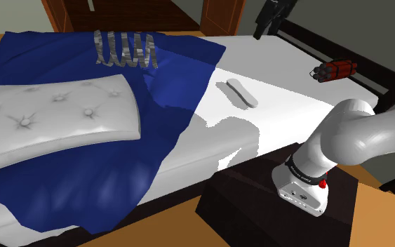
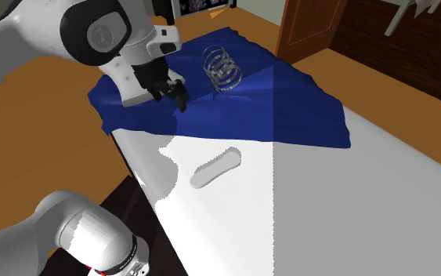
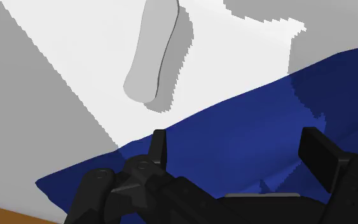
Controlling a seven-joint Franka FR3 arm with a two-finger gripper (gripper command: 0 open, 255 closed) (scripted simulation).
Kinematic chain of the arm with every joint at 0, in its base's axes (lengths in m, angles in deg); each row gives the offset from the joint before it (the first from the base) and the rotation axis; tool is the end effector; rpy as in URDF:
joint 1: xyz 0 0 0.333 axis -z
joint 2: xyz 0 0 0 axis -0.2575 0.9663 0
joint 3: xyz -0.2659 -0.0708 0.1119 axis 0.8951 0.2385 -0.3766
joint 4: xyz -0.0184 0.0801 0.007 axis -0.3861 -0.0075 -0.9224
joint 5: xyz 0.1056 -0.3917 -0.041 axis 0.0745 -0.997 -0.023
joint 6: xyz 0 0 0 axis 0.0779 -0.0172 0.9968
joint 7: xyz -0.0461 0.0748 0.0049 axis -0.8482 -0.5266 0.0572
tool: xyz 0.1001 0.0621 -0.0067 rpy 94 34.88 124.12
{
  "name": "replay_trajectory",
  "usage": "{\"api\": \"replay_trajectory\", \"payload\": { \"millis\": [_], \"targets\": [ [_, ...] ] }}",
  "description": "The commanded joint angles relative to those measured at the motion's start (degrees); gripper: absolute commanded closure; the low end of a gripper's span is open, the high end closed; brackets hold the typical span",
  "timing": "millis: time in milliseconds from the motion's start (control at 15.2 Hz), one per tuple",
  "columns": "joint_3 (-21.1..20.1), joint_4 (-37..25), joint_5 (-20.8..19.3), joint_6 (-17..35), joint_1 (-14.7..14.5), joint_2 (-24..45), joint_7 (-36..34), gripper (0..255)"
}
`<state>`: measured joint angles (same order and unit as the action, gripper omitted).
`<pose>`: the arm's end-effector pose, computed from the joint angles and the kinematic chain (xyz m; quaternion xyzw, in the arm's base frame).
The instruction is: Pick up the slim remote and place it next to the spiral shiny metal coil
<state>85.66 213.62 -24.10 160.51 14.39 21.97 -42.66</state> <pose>0.3472 -0.0145 0.6029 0.9938 -0.0387 0.0962 0.0410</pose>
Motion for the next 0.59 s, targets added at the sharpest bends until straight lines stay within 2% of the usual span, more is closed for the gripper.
{"api": "replay_trajectory", "payload": {
  "millis": [0,528],
  "targets": [
    [0.0,0.0,0.0,0.0,0.0,0.0,0.0,0],
    [4.5,8.6,-1.2,10.9,3.0,6.0,-0.8,0]
  ]
}}
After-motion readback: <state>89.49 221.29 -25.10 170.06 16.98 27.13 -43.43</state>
